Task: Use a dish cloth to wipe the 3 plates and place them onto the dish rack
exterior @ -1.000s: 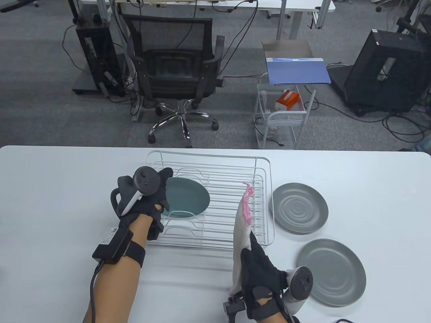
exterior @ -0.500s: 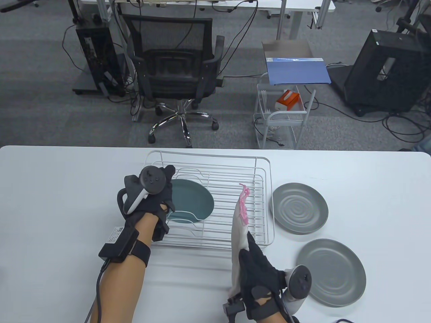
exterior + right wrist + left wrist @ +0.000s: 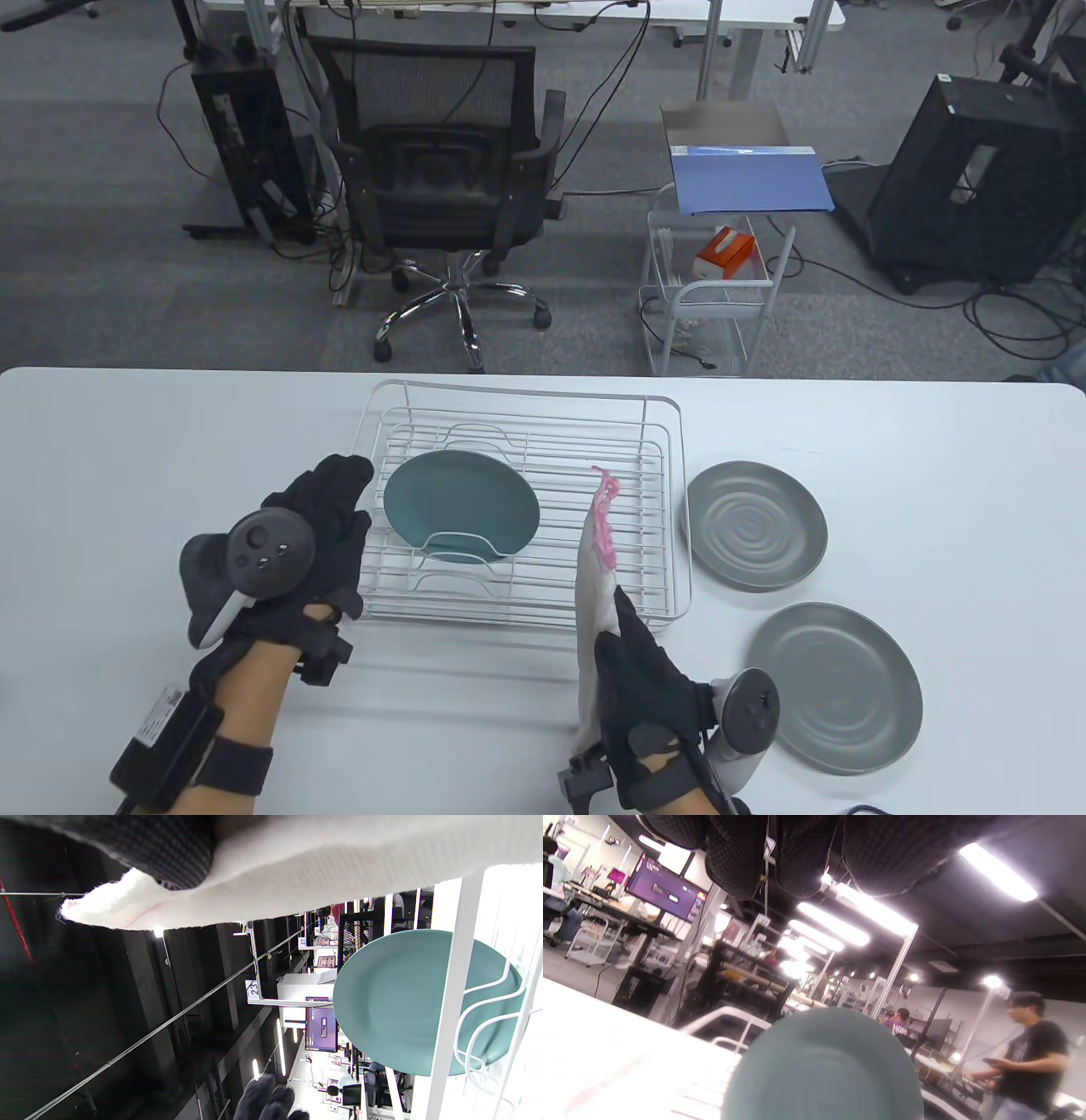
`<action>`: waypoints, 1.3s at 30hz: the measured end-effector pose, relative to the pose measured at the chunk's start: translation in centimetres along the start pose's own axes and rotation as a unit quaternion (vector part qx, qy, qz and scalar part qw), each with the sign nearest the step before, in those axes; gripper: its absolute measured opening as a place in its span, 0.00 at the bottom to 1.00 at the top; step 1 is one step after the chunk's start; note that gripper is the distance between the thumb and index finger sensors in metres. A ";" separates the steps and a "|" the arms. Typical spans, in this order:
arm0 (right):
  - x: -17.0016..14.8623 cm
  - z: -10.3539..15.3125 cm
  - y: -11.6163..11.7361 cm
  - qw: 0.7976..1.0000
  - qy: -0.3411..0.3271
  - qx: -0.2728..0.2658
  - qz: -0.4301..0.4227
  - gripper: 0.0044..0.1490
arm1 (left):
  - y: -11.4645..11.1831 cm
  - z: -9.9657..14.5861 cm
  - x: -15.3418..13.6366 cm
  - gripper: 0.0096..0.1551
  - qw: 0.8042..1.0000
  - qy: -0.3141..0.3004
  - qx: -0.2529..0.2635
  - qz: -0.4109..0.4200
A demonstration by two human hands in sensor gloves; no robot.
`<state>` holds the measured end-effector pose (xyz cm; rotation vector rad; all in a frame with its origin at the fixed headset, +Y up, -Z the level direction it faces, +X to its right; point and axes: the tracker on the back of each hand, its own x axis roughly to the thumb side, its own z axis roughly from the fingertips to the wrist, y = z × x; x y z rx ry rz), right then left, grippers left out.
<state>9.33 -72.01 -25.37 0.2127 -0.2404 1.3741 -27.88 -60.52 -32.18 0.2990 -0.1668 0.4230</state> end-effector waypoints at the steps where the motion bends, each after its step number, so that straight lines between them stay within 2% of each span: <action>1: -0.1 0.0 0.1 1.000 0.000 0.003 0.003 0.33 | 0.4 1.3 -0.3 0.34 1.000 0.002 0.016 0.005; 5: -0.5 0.1 0.6 1.000 0.001 0.015 0.011 0.33 | 0.3 5.7 -1.1 0.34 0.993 0.006 0.075 0.093; 9: -0.7 0.2 1.2 0.999 0.000 0.029 0.018 0.33 | -0.6 8.0 -0.8 0.34 0.990 -0.001 0.084 0.110; 13: -0.9 0.4 1.7 0.999 -0.003 0.045 0.027 0.34 | -2.8 9.6 -0.8 0.34 0.979 -0.011 0.108 0.170; 15: -0.9 0.5 2.1 0.998 -0.006 0.057 0.033 0.34 | -4.3 9.9 -0.8 0.34 0.975 -0.005 0.080 0.205; 19: -1.0 0.8 2.9 0.996 -0.012 0.080 0.043 0.34 | -5.2 10.3 -0.3 0.34 0.976 -0.021 0.047 0.212; 23: -0.8 0.9 3.4 0.993 -0.025 0.100 0.056 0.34 | -6.1 10.3 0.4 0.34 0.966 -0.021 0.012 0.258; 27: -0.7 0.8 4.2 0.987 -0.042 0.131 0.079 0.33 | -7.2 10.2 1.3 0.35 0.965 -0.035 -0.034 0.259; 31: -1.2 1.0 5.3 0.986 -0.048 0.138 0.082 0.34 | -8.6 10.1 2.5 0.37 0.960 -0.060 -0.096 0.257; 33: -1.2 1.2 5.9 0.985 -0.062 0.134 0.087 0.34 | -9.0 10.2 3.0 0.38 0.952 -0.064 -0.114 0.277; 37: -0.5 1.8 7.2 0.968 -0.120 0.123 0.182 0.34 | -9.8 10.3 4.0 0.41 0.931 -0.097 -0.133 0.327; 39: -0.3 2.1 7.8 0.962 -0.135 0.137 0.196 0.35 | -10.2 10.4 4.3 0.45 0.903 -0.115 -0.160 0.381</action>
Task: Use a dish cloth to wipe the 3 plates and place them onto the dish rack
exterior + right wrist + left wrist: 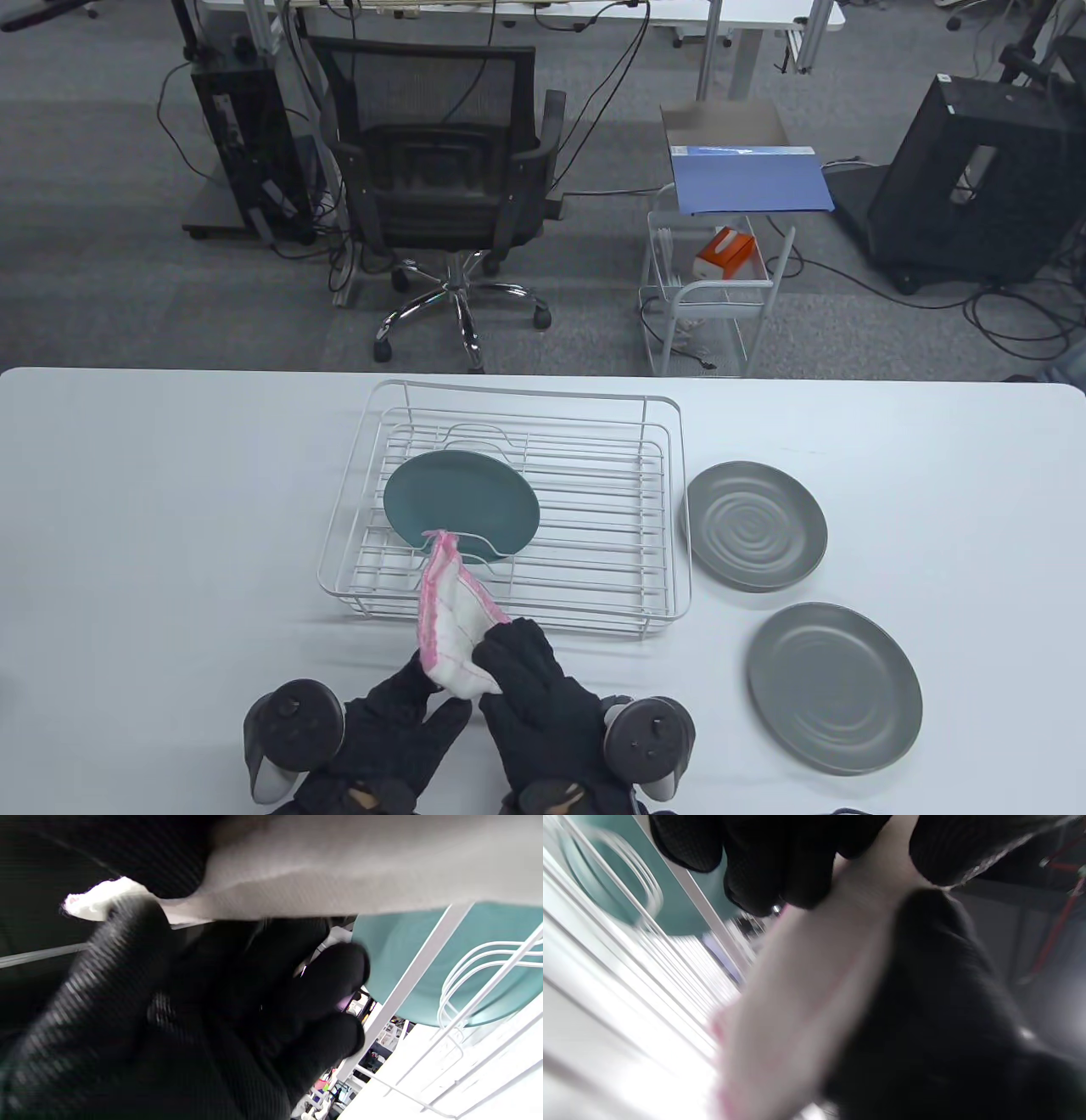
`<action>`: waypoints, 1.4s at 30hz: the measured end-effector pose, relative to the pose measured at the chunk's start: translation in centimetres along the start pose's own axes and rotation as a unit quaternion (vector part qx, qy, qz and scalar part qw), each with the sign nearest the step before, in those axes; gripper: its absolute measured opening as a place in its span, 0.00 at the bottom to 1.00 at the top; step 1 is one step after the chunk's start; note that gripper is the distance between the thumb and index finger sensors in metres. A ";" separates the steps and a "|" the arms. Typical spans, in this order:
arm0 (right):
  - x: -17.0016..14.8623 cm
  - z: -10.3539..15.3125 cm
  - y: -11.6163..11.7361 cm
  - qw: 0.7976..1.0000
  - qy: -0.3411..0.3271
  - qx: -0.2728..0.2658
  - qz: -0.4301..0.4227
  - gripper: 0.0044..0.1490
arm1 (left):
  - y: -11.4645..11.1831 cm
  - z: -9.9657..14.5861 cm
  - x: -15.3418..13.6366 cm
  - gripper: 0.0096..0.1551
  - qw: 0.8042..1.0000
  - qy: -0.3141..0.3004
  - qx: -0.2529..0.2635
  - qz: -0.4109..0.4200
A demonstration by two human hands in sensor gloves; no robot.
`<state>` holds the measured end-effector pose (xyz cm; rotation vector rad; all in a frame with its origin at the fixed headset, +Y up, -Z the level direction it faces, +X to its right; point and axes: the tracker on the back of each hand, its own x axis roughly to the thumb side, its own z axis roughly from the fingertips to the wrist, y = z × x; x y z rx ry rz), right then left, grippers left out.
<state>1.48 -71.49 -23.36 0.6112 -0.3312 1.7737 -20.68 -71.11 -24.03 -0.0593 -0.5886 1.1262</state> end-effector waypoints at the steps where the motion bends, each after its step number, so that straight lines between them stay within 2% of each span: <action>1: 0.3 0.1 0.2 1.000 0.001 -0.008 0.008 0.35 | 0.0 0.1 -0.1 0.46 1.000 0.001 -0.004 0.027; 3: 0.6 0.1 0.5 1.000 0.000 0.002 0.021 0.35 | 0.1 0.1 -0.1 0.51 0.999 -0.015 -0.010 0.030; 8: 0.9 0.2 1.8 0.992 -0.008 0.088 0.091 0.47 | 0.5 0.4 0.1 0.58 1.000 -0.023 0.008 0.018; 11: 1.1 0.1 2.1 0.984 -0.015 0.123 0.126 0.50 | 1.1 0.6 0.1 0.53 0.999 -0.020 0.040 0.011; 13: 1.2 0.0 2.2 0.980 -0.021 0.144 0.133 0.52 | 1.5 0.8 -0.1 0.39 0.997 -0.004 0.072 0.008; 14: 1.2 0.0 2.1 0.980 -0.022 0.151 0.132 0.52 | 1.7 0.7 -0.2 0.35 0.997 -0.006 0.074 0.012; 16: 1.0 0.0 1.6 0.984 -0.023 0.139 0.110 0.51 | 2.0 0.7 -0.4 0.33 0.997 -0.005 0.068 0.022; 20: 0.2 0.0 -1.0 0.990 -0.004 0.094 0.104 0.48 | 3.2 1.0 -0.6 0.30 0.994 0.001 0.105 0.005; 24: -0.4 -0.6 -5.9 0.989 0.007 0.013 0.148 0.47 | 4.6 1.2 -0.7 0.29 0.991 -0.009 0.132 -0.012; 27: -1.4 -1.1 -10.7 0.979 0.052 -0.054 0.189 0.43 | 5.0 1.4 -1.0 0.29 0.990 -0.004 0.141 -0.002; 29: -2.4 -1.6 -13.3 0.964 0.107 -0.070 0.232 0.42 | 5.0 1.4 -1.1 0.29 0.990 -0.003 0.141 -0.004; 31: -3.9 -2.1 -15.6 0.937 0.161 -0.083 0.298 0.41 | 5.1 1.3 -1.1 0.29 0.990 -0.002 0.142 -0.009; 33: -5.6 -2.5 -18.0 0.891 0.230 -0.032 0.390 0.41 | 5.2 1.3 -1.1 0.28 0.990 -0.003 0.142 -0.009; 34: -6.5 -2.5 -19.2 0.872 0.258 -0.029 0.415 0.40 | 5.1 1.3 -1.2 0.28 0.990 -0.003 0.139 0.004; 37: -9.5 -2.0 -22.4 0.829 0.356 -0.039 0.429 0.39 | 4.9 1.2 -1.1 0.28 0.991 -0.001 0.136 0.008; 39: -11.0 -1.4 -23.8 0.811 0.396 -0.032 0.430 0.39 | 5.0 1.2 -1.0 0.28 0.991 -0.004 0.136 -0.003; 40: -12.1 -1.1 -24.7 0.792 0.428 -0.021 0.436 0.38 | 5.0 1.2 -0.9 0.28 0.991 -0.009 0.135 -0.007; 42: -13.1 -0.9 -25.4 0.768 0.465 0.001 0.441 0.39 | 5.0 1.1 -0.8 0.28 0.991 -0.016 0.129 -0.006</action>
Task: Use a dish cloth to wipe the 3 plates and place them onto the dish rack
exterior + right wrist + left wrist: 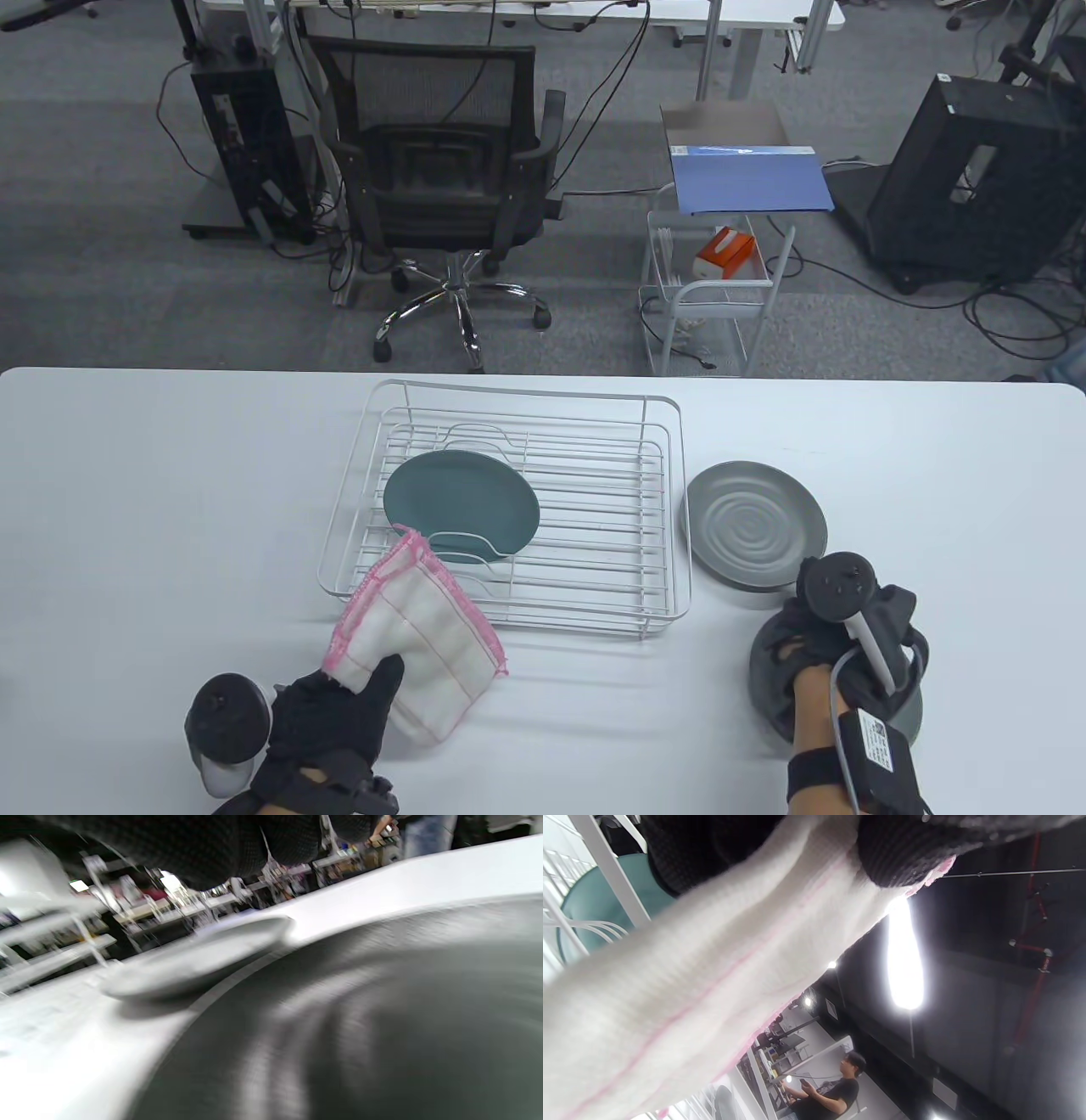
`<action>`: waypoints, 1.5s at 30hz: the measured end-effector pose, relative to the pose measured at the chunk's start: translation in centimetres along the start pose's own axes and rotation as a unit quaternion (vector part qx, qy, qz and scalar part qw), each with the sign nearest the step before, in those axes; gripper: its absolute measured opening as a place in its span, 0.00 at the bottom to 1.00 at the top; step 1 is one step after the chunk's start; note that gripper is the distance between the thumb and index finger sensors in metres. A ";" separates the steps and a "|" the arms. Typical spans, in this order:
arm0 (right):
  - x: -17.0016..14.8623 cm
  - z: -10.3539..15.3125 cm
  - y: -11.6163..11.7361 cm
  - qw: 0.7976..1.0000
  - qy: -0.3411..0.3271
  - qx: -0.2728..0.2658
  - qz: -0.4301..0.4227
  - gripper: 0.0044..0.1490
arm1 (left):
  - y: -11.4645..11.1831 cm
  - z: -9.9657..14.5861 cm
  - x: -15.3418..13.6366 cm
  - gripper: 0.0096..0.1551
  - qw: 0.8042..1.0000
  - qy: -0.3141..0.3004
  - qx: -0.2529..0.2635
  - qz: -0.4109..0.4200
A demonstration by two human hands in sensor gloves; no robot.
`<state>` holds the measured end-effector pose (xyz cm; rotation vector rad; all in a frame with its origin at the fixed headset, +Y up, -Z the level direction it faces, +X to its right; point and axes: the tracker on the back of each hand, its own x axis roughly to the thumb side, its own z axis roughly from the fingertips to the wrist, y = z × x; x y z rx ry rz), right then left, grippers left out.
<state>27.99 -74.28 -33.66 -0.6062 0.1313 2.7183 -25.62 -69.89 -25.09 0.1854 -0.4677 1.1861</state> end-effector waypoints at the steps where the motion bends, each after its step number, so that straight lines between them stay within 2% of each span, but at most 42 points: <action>1: -0.3 -0.4 0.2 1.000 0.013 0.013 0.017 0.39 | 0.0 0.0 -0.1 0.28 1.000 0.000 0.000 0.001; 4: -0.6 -1.1 0.7 0.997 0.026 0.036 0.057 0.40 | -0.2 0.0 0.0 0.28 1.000 -0.002 -0.006 -0.005; 10: -0.4 -2.1 2.1 0.992 0.046 0.082 0.082 0.41 | -0.2 0.1 0.1 0.28 1.000 -0.008 -0.002 -0.014; 12: -0.1 -2.3 2.2 0.991 0.044 0.080 0.096 0.41 | 0.0 0.1 0.1 0.28 1.000 -0.007 0.004 -0.010; 18: 0.4 -3.1 2.1 0.978 0.055 0.120 0.163 0.44 | 0.0 0.1 -0.1 0.28 1.000 0.000 0.003 -0.016; 24: 0.5 -3.7 2.4 0.979 0.044 0.110 0.168 0.38 | -0.1 0.0 -0.1 0.28 1.000 0.005 -0.001 -0.021; 31: -0.2 -3.8 2.4 0.987 0.040 0.105 0.119 0.33 | 0.1 -0.1 -0.2 0.28 1.000 0.008 0.006 -0.025; 36: -0.3 -3.1 2.1 0.984 0.016 0.154 0.085 0.29 | 0.0 -0.2 -0.5 0.28 1.000 0.021 0.002 -0.019; 42: 1.2 -1.0 0.4 0.979 -0.043 0.197 -0.012 0.27 | -0.2 -0.2 -0.6 0.28 1.000 0.021 -0.006 -0.021; 45: 2.8 0.6 -0.6 0.965 -0.107 0.226 -0.082 0.27 | -0.1 -0.1 -0.4 0.28 1.000 0.014 0.000 -0.020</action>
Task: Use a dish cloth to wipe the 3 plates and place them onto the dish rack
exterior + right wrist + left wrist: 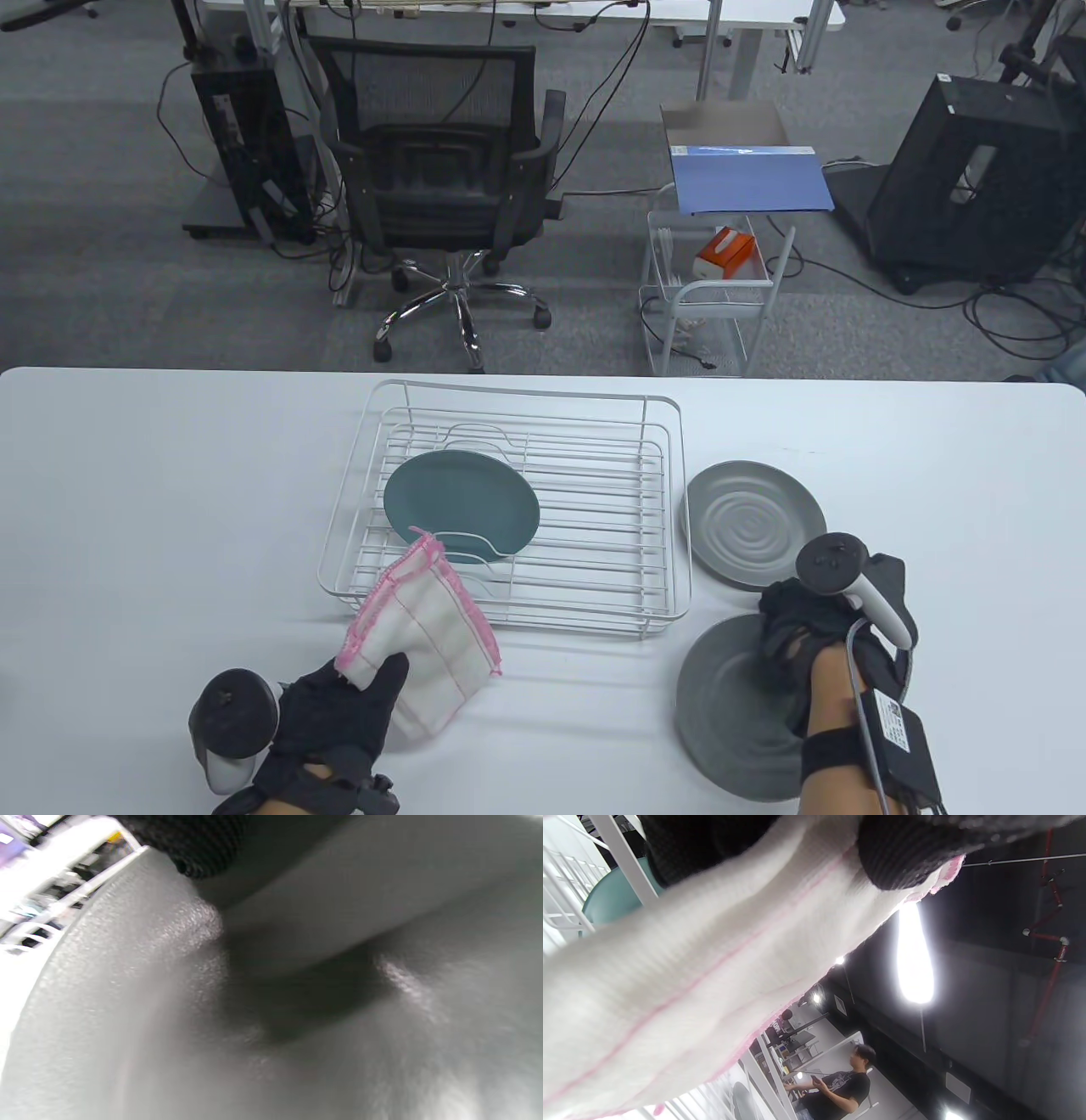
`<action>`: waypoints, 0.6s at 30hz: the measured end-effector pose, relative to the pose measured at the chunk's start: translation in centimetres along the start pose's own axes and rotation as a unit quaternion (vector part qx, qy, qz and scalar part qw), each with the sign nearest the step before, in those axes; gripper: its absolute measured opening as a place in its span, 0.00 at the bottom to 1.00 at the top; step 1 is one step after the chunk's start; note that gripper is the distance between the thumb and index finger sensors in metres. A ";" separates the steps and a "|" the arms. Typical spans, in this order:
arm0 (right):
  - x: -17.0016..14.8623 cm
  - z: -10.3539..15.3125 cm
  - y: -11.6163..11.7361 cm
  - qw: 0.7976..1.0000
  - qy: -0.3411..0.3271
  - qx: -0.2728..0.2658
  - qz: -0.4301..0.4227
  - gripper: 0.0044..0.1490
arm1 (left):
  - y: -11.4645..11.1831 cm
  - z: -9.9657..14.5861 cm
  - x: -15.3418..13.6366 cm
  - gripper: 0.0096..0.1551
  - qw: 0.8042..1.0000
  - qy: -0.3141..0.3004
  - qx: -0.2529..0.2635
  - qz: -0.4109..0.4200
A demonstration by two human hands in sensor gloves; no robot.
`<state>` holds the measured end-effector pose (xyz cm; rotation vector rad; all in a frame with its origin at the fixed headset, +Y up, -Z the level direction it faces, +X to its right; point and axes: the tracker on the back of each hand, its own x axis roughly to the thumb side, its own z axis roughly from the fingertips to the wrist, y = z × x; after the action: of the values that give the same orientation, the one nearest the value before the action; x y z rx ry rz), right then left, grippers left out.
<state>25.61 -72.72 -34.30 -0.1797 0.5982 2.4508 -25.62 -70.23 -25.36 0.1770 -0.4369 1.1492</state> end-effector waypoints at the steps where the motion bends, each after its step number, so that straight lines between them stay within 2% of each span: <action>1: 0.7 0.5 0.0 1.000 -0.022 0.000 -0.010 0.27 | 0.1 0.0 0.0 0.28 1.000 -0.001 0.002 0.002; 7: 5.3 3.5 0.3 0.988 -0.141 -0.033 -0.056 0.27 | 0.3 0.2 0.0 0.28 1.000 -0.003 0.012 0.002; 9: 6.6 4.2 0.9 0.982 -0.170 -0.039 -0.069 0.28 | 0.3 0.2 -0.3 0.28 0.999 0.011 0.009 0.040; 11: 7.9 5.0 1.9 0.972 -0.200 -0.052 -0.109 0.28 | 0.3 0.2 -0.5 0.28 0.997 0.019 0.011 0.072; 14: 9.8 5.7 3.9 0.958 -0.234 -0.056 -0.158 0.27 | 0.8 0.3 -0.2 0.28 0.999 0.006 0.031 0.036; 18: 12.0 6.4 6.9 0.943 -0.237 -0.076 -0.219 0.28 | 1.0 0.5 0.4 0.28 0.999 -0.012 0.050 -0.005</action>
<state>11.89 -68.40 -29.19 0.1961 0.1340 1.9977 -26.48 -69.68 -24.82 0.2801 -0.4003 1.1599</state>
